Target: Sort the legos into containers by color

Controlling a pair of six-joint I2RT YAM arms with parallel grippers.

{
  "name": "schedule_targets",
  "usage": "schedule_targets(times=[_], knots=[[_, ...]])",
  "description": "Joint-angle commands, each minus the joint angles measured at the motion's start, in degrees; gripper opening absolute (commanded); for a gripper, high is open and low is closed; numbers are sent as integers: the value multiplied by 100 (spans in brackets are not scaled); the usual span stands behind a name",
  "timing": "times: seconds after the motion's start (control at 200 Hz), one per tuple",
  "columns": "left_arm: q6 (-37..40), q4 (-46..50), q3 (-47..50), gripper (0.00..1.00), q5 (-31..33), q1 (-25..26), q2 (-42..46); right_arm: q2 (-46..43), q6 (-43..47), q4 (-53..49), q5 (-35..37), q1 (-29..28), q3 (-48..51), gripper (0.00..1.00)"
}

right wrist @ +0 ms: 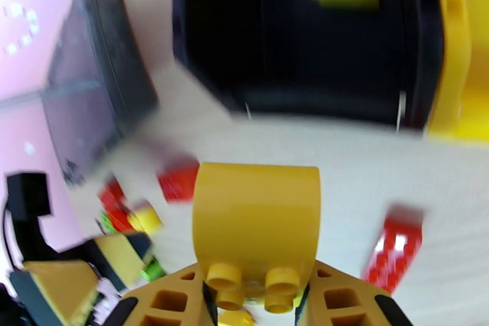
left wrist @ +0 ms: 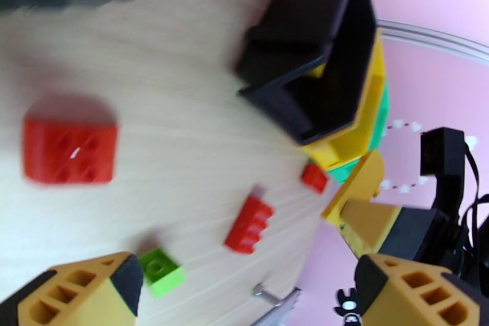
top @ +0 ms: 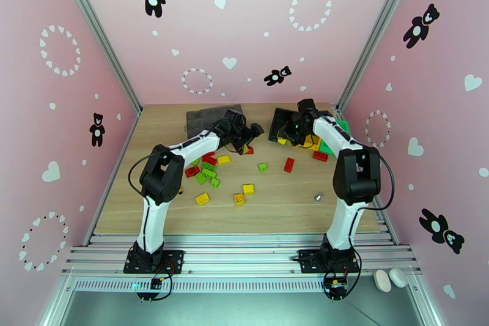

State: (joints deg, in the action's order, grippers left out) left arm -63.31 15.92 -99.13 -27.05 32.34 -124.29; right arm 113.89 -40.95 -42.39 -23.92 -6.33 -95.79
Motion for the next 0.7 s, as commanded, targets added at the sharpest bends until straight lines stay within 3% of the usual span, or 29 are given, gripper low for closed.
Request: schedule_targets(times=[0.0, 0.12, 0.23, 0.365, 0.696], knots=[[-101, -48, -527, 97, -434, -82, -196, 453, -320, -35, -120, 100, -645, 21], [23, 183, -790, 97, -435, -123, -281, 833, -412, -218, -25, 157, -1308, 29], [113, 296, -726, 97, -370, -181, -180, 1096, -399, -388, -12, 171, -1775, 42], [371, 562, -551, 98, -158, -220, 66, 1104, -324, -490, 47, 175, -1914, 51], [844, 1124, 464, 98, 652, -223, 1031, 352, 385, -892, 357, -118, -1185, 52]])
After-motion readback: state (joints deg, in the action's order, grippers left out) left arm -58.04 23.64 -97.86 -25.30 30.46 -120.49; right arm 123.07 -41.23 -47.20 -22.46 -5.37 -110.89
